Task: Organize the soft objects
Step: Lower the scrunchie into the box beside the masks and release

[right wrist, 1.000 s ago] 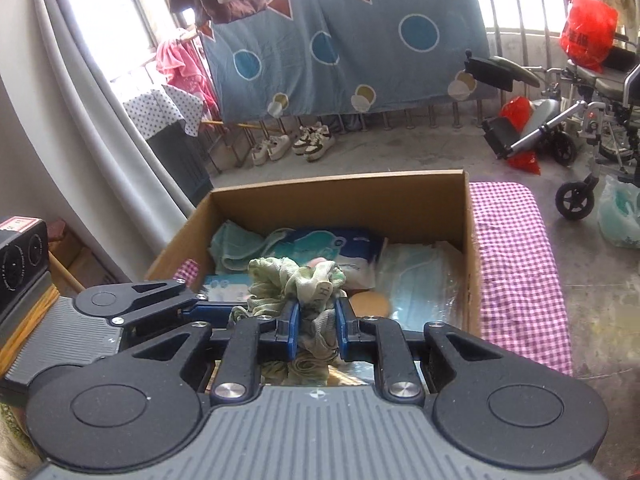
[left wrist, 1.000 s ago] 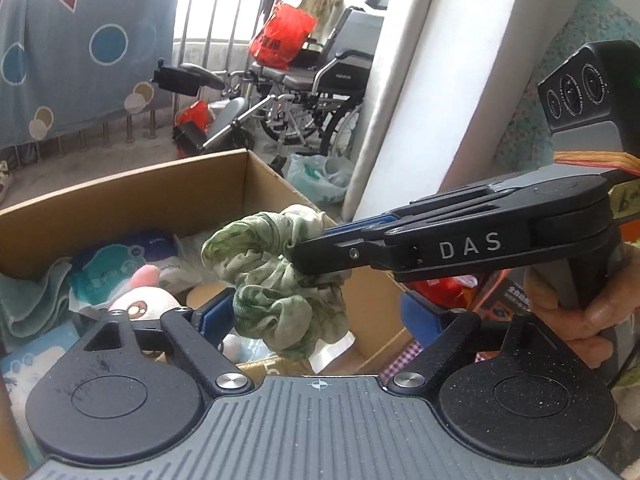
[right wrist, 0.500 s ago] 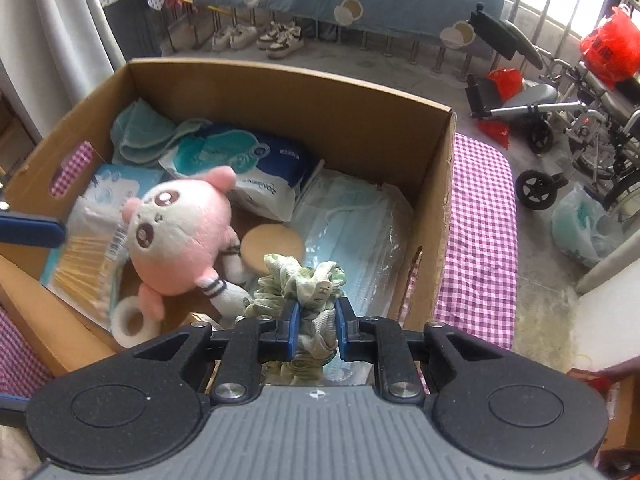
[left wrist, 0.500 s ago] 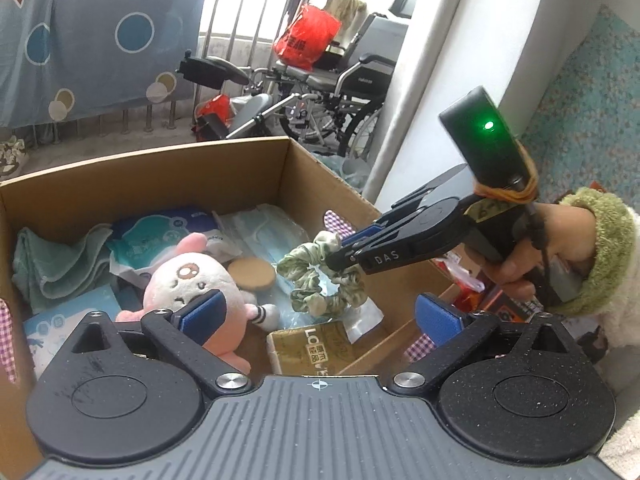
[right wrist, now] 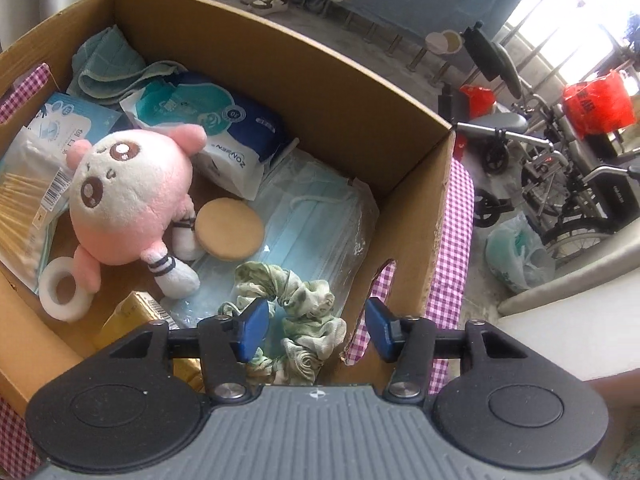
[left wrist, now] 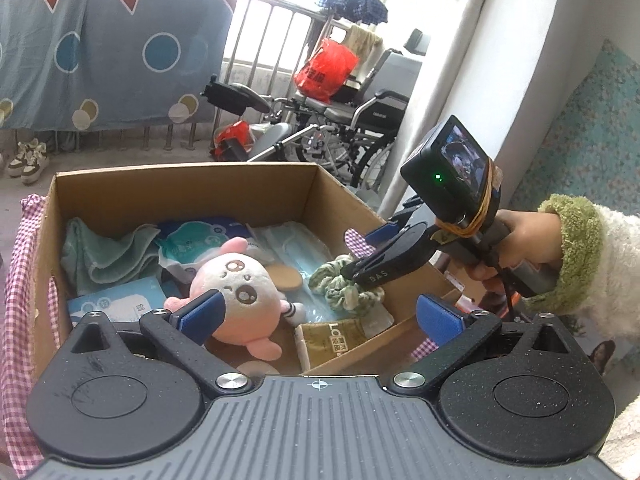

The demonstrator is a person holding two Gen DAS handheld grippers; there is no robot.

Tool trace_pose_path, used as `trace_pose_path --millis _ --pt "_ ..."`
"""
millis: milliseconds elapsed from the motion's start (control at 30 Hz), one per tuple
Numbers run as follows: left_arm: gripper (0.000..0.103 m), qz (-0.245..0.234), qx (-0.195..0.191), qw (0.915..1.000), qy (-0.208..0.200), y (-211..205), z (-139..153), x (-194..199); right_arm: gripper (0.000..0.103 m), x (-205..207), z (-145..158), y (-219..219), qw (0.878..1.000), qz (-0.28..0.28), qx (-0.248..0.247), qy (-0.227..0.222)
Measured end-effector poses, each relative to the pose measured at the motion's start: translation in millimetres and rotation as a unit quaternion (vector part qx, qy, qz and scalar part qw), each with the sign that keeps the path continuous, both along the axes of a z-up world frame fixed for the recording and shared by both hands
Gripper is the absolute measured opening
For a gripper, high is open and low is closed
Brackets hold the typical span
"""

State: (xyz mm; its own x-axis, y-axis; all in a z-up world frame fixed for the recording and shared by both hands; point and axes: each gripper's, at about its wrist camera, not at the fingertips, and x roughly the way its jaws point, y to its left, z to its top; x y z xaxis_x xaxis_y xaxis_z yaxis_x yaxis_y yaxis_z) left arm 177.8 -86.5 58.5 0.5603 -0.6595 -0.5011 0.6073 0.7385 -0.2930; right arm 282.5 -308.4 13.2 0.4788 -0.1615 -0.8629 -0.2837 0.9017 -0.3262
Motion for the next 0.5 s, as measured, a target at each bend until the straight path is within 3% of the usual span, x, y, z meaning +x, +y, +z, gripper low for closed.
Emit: trace_pose_path --millis 100,300,400,500 --pt "0.102 0.013 0.001 0.9999 -0.008 9 3 -8 0.057 -3 11 0 1.000 -0.010 0.008 -0.022" --pt "0.103 0.049 0.007 0.9986 -0.017 27 9 -24 0.057 -31 58 -9 0.988 -0.046 0.112 -0.092" --pt "0.103 0.068 0.010 0.9975 -0.019 34 12 -32 0.073 -61 87 -13 0.974 -0.064 0.172 -0.136" --pt "0.103 0.089 0.025 0.9955 -0.020 38 16 -39 0.080 -97 108 -14 0.957 -0.071 0.217 -0.178"
